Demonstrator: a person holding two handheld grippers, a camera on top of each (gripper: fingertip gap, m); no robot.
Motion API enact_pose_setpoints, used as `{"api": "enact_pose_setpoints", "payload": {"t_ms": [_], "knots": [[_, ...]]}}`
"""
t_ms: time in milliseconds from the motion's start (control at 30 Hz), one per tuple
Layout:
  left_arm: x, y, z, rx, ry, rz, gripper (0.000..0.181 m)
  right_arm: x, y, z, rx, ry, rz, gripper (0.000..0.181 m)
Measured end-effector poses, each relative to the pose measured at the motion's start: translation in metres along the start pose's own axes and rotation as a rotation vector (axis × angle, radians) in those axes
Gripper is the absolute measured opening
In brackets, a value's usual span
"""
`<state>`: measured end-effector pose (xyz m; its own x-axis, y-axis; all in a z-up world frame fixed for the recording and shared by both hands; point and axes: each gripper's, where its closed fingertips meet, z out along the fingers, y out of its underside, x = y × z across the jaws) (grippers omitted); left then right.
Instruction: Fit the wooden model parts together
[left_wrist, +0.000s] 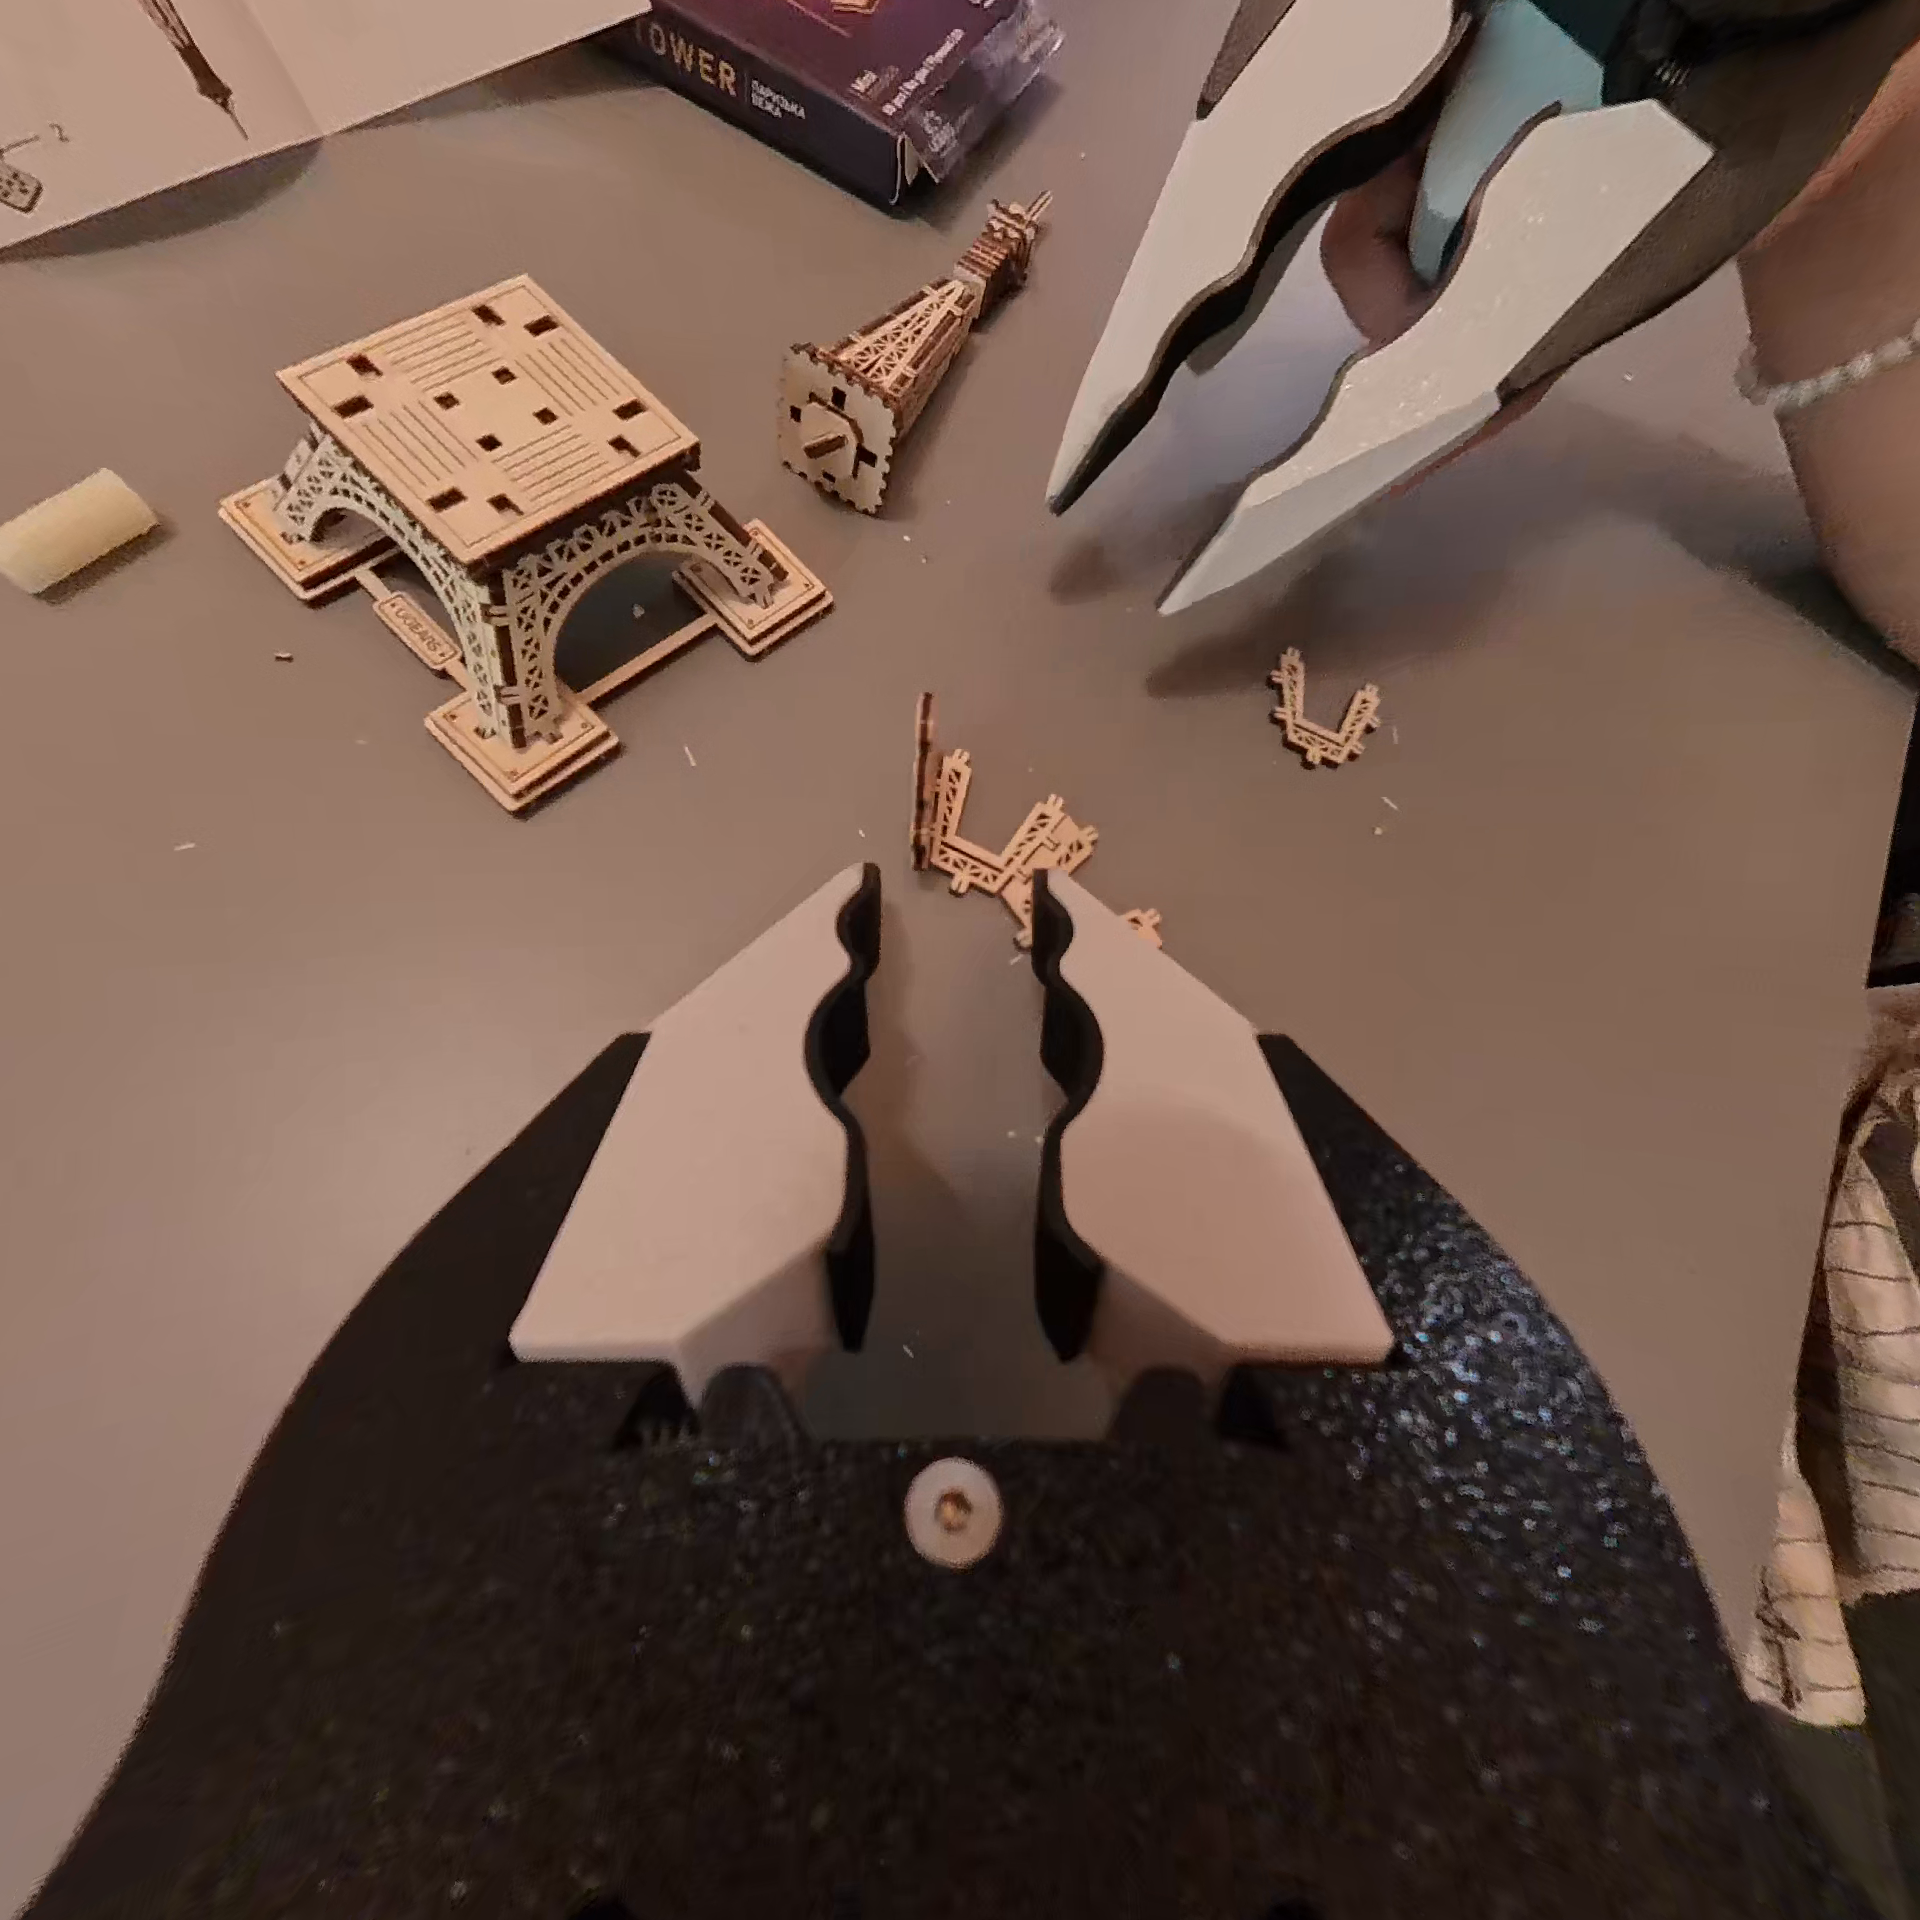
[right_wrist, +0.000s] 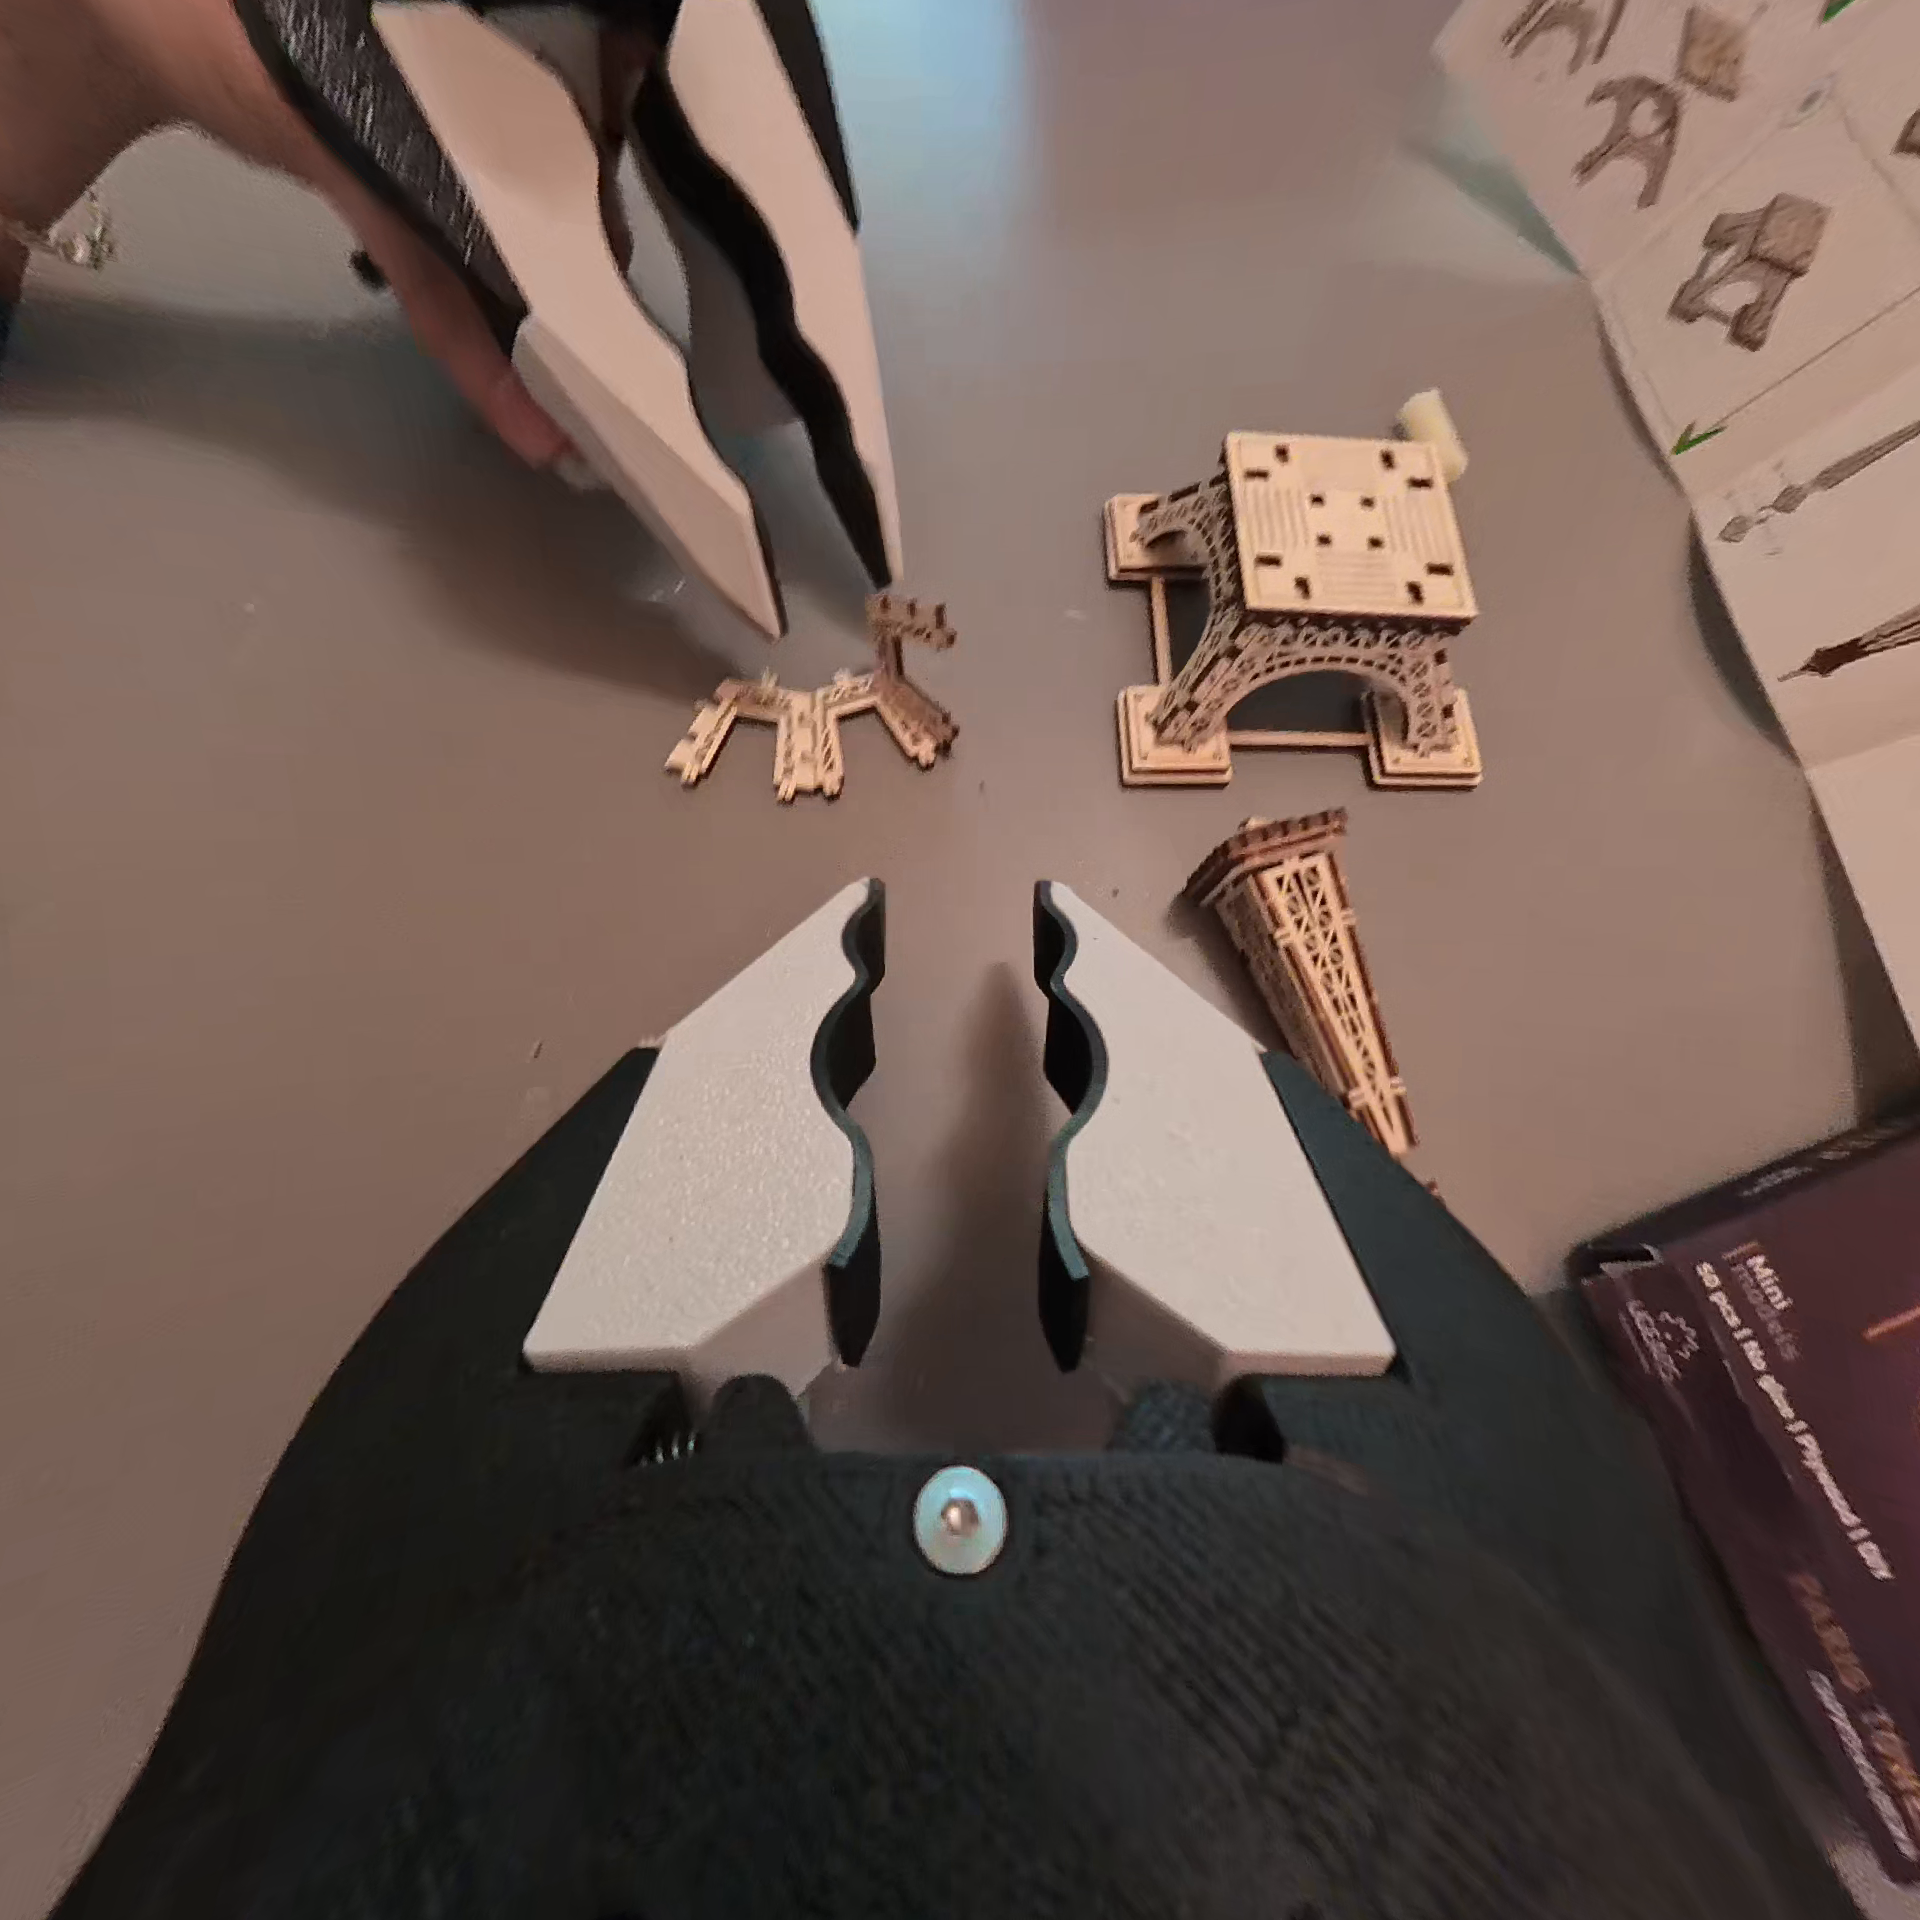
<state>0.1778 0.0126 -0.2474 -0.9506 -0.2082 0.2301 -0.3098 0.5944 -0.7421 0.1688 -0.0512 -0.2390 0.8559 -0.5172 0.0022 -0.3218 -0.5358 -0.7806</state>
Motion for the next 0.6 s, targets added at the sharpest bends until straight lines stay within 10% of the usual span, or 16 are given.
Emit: {"api": "enact_pose_setpoints", "payload": {"t_ms": [600], "knots": [[0.084, 0.021, 0.001, -0.030, 0.028, 0.285, 0.020, -0.046, 0.040, -0.010, -0.182, -0.220, -0.341, 0.019]]}}
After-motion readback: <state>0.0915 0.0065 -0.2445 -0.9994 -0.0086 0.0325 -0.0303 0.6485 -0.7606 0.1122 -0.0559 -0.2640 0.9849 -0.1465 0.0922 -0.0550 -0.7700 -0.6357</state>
